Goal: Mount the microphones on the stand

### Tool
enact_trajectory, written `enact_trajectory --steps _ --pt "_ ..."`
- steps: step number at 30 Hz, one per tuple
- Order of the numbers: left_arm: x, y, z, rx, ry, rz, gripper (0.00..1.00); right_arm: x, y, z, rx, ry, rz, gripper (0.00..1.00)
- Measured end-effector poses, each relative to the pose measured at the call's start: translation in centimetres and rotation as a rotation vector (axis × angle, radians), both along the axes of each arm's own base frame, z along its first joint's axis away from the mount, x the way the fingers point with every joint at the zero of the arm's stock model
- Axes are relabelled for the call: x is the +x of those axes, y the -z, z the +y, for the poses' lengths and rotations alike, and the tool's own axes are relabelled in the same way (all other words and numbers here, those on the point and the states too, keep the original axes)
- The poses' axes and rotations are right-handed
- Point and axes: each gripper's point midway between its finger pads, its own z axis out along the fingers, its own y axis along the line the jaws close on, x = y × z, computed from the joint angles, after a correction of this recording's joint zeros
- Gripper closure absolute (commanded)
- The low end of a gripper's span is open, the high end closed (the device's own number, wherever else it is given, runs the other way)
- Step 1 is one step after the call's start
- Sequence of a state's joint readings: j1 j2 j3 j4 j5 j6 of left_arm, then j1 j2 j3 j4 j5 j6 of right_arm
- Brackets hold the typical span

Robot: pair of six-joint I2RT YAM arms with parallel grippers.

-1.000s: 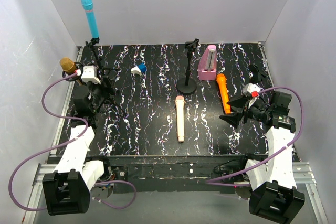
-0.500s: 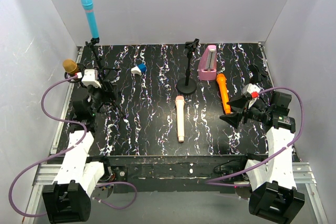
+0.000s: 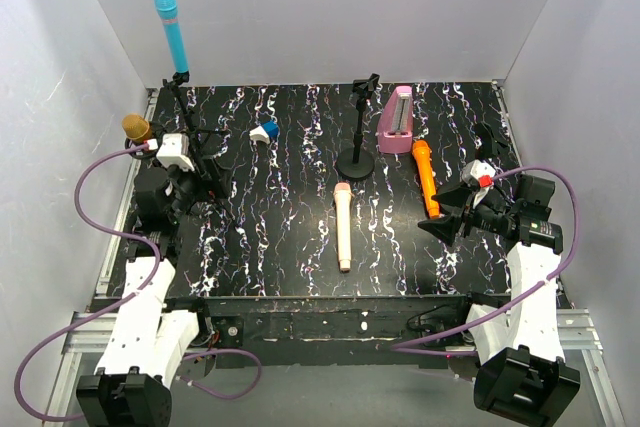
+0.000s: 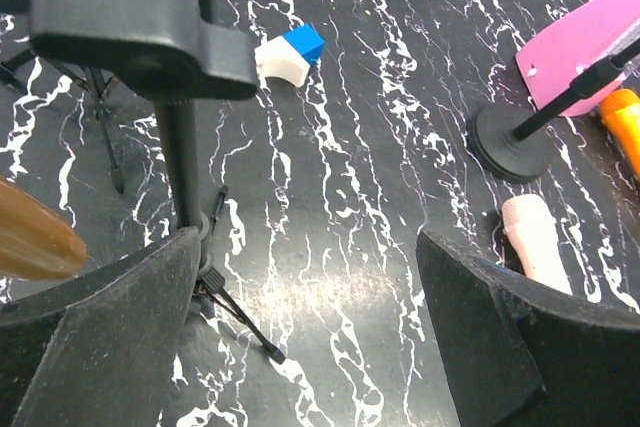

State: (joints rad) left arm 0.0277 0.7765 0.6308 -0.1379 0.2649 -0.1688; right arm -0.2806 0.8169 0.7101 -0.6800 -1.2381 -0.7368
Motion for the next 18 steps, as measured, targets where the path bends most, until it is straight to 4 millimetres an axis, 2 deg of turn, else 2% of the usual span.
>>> enact_trajectory --steps 11,12,15,18 --pt "-3.2 -0.9 -1.2 -0.142 -0.025 0.136 0.09 0.0 0.2 0.0 -0.015 -0.005 -0.017 0.16" --pt "-3.7 -1.4 -1.8 -0.156 -0.008 0.142 0.02 -0.1 0.2 0.0 -0.018 -0.007 -0.021 0.16" --pt "-5.2 -3.1 -3.5 -0.173 0.063 0.141 0.02 -0.6 0.2 0.1 -0.022 -0.013 -0.016 0.15" --pt "-6.6 -5.8 -5.2 -0.161 0.150 0.116 0.02 -1.0 -1.0 0.1 -0.028 -0.017 -0.006 0.16"
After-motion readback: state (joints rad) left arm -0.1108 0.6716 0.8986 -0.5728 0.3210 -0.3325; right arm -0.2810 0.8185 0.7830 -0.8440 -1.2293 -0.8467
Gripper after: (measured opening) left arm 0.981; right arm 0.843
